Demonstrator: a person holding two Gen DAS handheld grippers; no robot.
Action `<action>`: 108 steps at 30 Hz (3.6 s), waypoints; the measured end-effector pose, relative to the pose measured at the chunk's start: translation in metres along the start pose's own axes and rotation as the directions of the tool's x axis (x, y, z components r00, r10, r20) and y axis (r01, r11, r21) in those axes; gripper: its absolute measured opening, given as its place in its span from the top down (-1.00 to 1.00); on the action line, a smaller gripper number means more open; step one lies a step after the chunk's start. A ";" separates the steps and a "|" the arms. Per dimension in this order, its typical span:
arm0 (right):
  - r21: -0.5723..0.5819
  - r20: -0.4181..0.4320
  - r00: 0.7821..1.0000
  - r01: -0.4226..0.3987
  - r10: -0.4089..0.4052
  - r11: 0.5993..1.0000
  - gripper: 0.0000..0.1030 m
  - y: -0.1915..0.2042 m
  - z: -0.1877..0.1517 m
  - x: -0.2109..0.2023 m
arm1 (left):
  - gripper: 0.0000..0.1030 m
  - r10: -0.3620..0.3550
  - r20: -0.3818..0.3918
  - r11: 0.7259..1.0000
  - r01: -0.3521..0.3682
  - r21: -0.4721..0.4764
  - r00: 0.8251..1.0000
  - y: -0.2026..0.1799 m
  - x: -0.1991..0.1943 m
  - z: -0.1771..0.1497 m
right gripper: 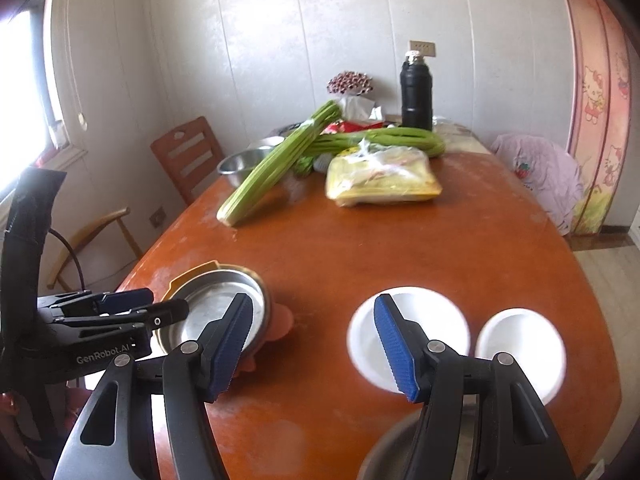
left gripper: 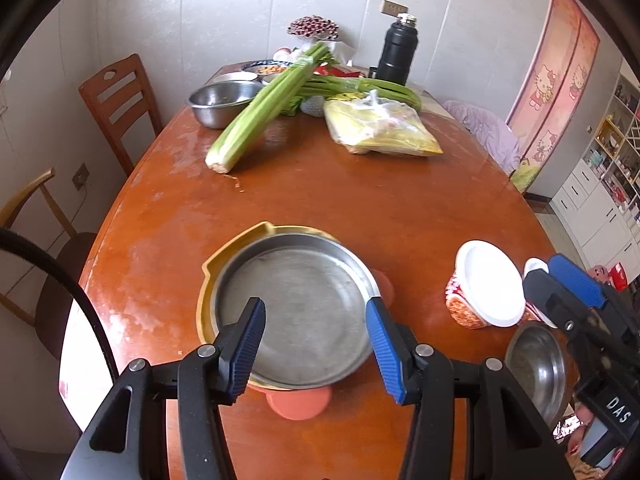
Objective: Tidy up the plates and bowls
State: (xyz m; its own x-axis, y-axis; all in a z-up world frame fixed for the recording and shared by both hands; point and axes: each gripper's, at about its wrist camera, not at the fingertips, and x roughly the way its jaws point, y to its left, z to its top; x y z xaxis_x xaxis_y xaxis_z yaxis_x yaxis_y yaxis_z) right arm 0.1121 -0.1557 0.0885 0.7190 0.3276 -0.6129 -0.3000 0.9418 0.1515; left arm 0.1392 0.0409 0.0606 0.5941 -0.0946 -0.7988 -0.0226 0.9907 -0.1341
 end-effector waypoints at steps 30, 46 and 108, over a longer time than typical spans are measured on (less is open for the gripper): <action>0.075 0.021 0.998 0.058 -0.059 0.995 -0.27 -0.116 -0.042 -0.073 | -0.02 -0.121 -0.013 0.982 0.121 0.146 0.993 -0.131 -0.002 -0.032; 0.129 -0.122 0.991 0.071 -0.055 0.989 -0.27 -0.140 -0.092 -0.055 | -0.02 -0.130 -0.113 0.960 0.153 0.235 0.985 -0.168 0.032 -0.059; -0.024 -0.228 0.974 0.013 -0.018 1.000 0.29 -0.045 -0.125 -0.029 | -0.02 -0.164 -0.142 0.971 0.185 0.153 0.976 -0.103 0.019 -0.097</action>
State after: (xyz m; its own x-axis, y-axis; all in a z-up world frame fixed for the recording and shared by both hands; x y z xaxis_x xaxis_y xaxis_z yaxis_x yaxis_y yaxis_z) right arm 0.0269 -0.2169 0.0027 0.5624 0.2852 -0.7762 -0.3056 0.9439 0.1254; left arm 0.0746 -0.0729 0.0026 0.4697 -0.2684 -0.8411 0.2113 0.9592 -0.1881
